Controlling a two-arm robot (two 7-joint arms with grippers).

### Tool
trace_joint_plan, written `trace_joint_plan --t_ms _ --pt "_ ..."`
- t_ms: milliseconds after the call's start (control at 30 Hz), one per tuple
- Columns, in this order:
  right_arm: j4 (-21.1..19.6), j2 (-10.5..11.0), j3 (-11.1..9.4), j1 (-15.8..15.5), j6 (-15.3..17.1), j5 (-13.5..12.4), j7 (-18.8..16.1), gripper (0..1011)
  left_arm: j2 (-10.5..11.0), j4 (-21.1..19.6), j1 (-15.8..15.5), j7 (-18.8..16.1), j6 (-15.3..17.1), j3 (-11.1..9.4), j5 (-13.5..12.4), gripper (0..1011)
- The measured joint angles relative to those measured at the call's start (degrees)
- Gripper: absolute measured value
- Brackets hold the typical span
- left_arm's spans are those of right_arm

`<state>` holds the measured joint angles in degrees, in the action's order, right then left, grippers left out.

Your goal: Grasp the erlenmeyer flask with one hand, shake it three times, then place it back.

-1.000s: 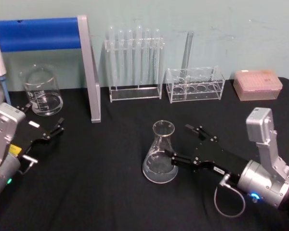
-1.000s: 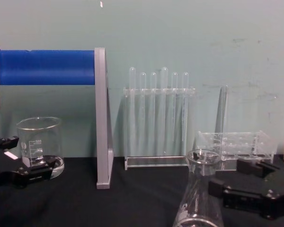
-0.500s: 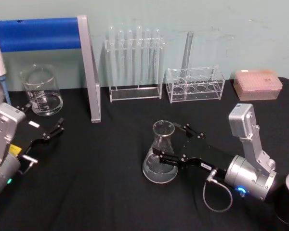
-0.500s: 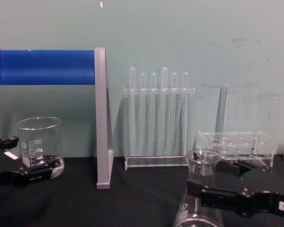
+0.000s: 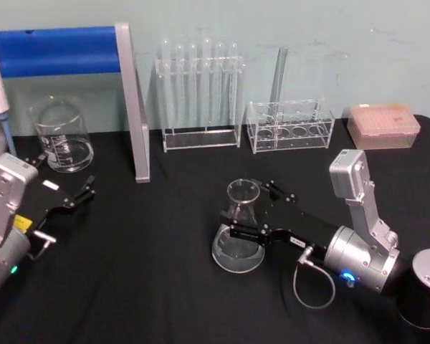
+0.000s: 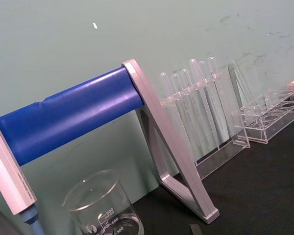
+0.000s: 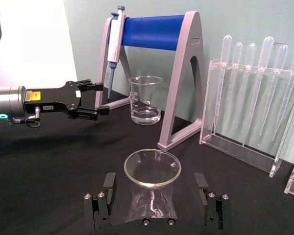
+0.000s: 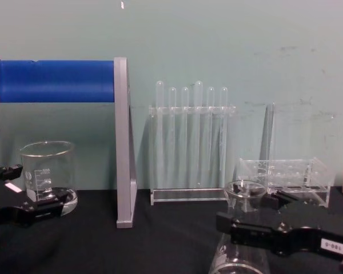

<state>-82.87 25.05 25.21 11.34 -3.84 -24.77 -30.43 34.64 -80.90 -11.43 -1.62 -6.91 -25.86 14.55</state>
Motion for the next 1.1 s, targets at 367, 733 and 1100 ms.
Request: trace_joint_plan --t_ms 367,733,1100 --pt "0.64 -0.77 0.01 0.47 -0.38 0.37 0.06 1000 0.0 0.0 0.0 0.0 0.0 0.0 0.0 1001" --pt "0.64 -0.71 0.0 0.46 -0.38 0.35 0.09 977 0.0 0.0 0.0 0.0 0.0 0.0 0.0 1001" --pt "0.63 -0.67 -0.02 0.41 -0.37 0.3 0.1 669 0.0 0.0 0.0 0.0 0.0 0.0 0.0 1001"
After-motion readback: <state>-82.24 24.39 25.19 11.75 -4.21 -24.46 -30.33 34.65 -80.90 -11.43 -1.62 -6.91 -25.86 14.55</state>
